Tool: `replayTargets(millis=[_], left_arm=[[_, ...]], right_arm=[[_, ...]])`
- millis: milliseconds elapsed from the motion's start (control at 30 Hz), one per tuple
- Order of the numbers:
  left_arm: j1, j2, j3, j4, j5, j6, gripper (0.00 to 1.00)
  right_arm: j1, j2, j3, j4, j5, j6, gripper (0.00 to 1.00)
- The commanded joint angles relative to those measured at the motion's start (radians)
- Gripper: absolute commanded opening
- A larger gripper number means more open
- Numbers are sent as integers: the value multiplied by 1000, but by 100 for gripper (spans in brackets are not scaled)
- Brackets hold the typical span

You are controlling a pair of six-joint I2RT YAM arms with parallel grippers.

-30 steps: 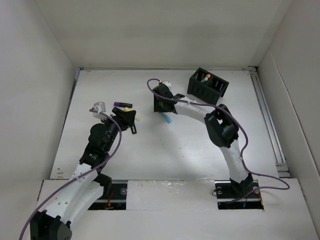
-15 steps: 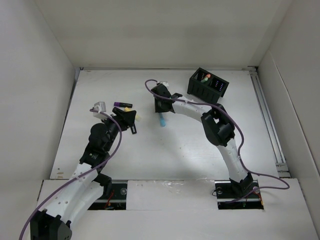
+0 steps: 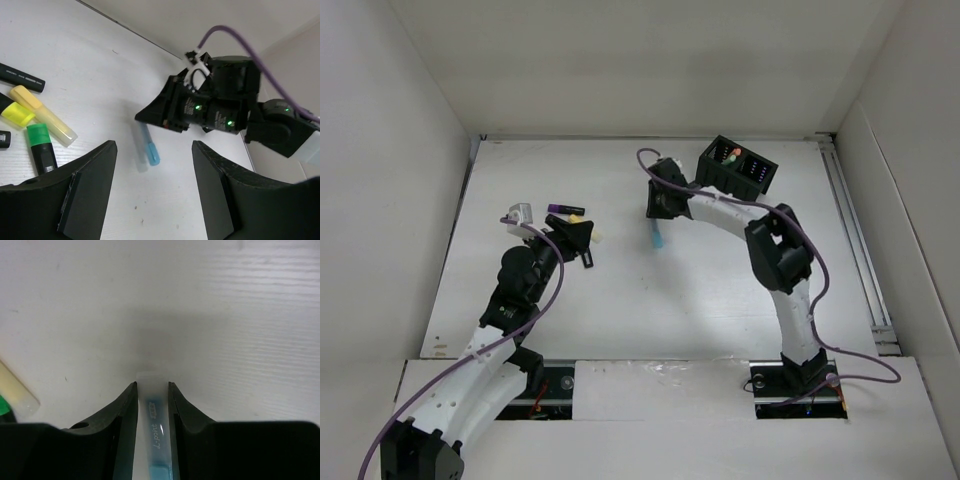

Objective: Sort the stationery into containers
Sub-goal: Pick up the pen from the center of the board, then place the pen in the storage box.

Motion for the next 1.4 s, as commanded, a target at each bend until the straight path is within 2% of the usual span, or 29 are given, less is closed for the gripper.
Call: replayTargets(millis=[0,100,233,367,500,667,1100,1233,1267,1367], left_arm=[[0,-5,22,55,28,-4,57],[0,7,11,66,19,-4,57],[0,30,31,78,85,5,57],[0,53,31,89,74,15,57],[0,62,41,79,85,15,57],[0,73,44,67,51,24,57],[0,91,46,79,66,24,57],[0,81,55,67,79,24,57],[0,72,46,78,79,24,57],[0,72,37,78,63,24,57]], right_arm=[[-65,-174,-10,99,-60,59,0],[-171,-249,17,133,-19,102,0],[-271,-272,104,133,98,171,1],[-380,-236,210,144,343,200,3],[-391,-151,313,153,492,150,3],[-391,-23,441,153,566,56,3],[-328,38,367,237,695,-10,3],[-306,38,300,263,735,-10,20],[-306,27,290,263,735,-10,29],[-306,15,267,263,735,-10,43]])
